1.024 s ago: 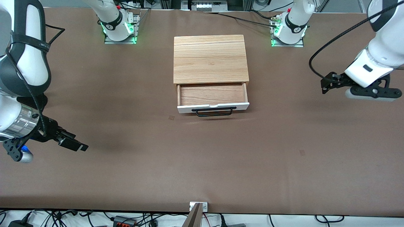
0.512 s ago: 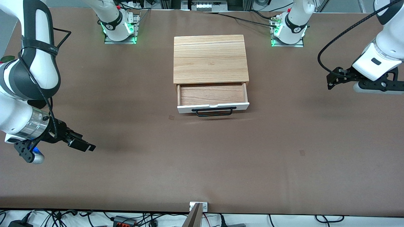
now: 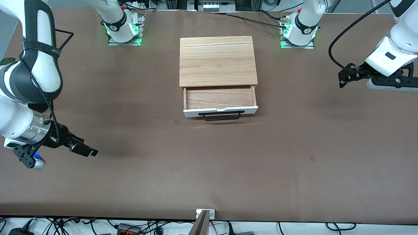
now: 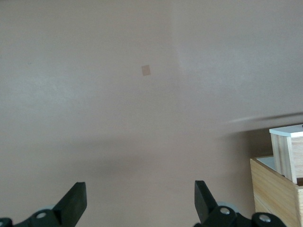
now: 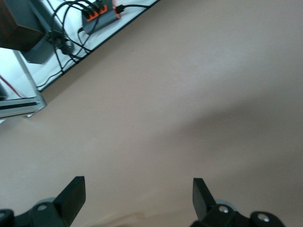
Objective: Pull top drawer with both arms simultaneously
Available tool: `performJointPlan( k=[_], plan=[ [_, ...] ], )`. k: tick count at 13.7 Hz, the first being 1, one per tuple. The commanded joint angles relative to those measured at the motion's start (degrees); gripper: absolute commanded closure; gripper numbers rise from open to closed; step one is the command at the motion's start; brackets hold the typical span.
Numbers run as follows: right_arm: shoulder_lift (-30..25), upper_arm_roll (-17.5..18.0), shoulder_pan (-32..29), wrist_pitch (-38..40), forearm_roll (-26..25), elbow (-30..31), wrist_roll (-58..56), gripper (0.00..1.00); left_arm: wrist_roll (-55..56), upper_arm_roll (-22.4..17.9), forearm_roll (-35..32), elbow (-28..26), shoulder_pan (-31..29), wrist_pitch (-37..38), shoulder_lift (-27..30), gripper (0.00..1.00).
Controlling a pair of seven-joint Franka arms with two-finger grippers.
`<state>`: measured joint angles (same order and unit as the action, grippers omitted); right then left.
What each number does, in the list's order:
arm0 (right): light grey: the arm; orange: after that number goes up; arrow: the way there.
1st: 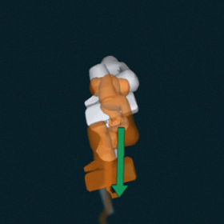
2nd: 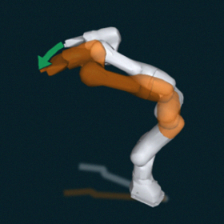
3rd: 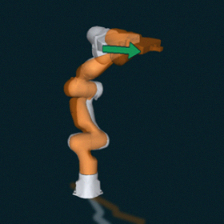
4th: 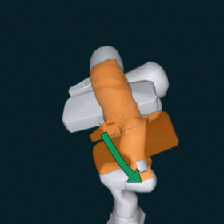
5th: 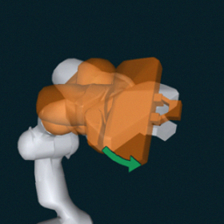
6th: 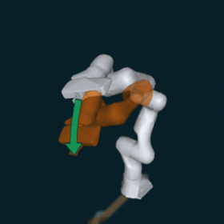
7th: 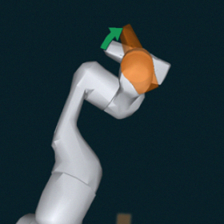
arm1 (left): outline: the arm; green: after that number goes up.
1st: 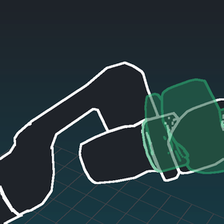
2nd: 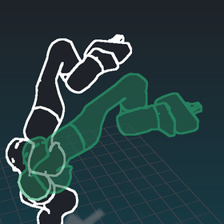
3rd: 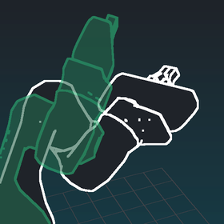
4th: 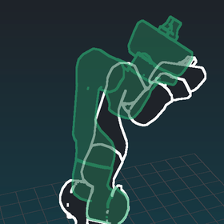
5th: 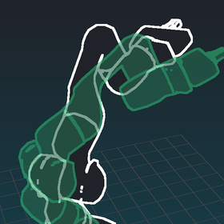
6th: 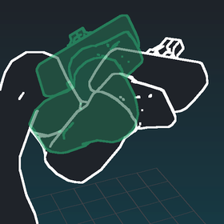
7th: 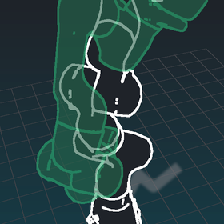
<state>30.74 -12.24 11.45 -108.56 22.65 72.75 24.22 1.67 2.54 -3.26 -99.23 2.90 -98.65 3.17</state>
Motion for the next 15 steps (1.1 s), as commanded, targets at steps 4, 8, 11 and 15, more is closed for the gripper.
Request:
performJointPlan(
  k=[4, 8, 11, 15],
  plan=[
    [-2.79, -4.8, -0.21, 13.0, -4.28, -1.03, -7.73, 0.0, -1.06, 0.54, 0.18, 6.77, 0.44, 3.91, -4.05, 0.0],
    [-3.76, -7.01, 0.06, 16.88, -7.78, -1.03, -20.4, 0.0, -1.14, 0.63, 0.18, 6.77, 0.44, 3.99, -4.05, 0.0],
    [-5.07, -5.69, -1.51, 16.18, -9.82, -0.51, -22.55, 0.0, -1.14, 0.63, 0.18, 6.77, 0.44, 4.0, -4.05, 0.0],
    [-11.91, 3.53, -7.41, 15.66, -13.86, 7.02, -24.47, 0.0, -1.06, 0.63, 0.18, 6.77, 0.44, 4.0, -4.05, 0.0]
  ],
)
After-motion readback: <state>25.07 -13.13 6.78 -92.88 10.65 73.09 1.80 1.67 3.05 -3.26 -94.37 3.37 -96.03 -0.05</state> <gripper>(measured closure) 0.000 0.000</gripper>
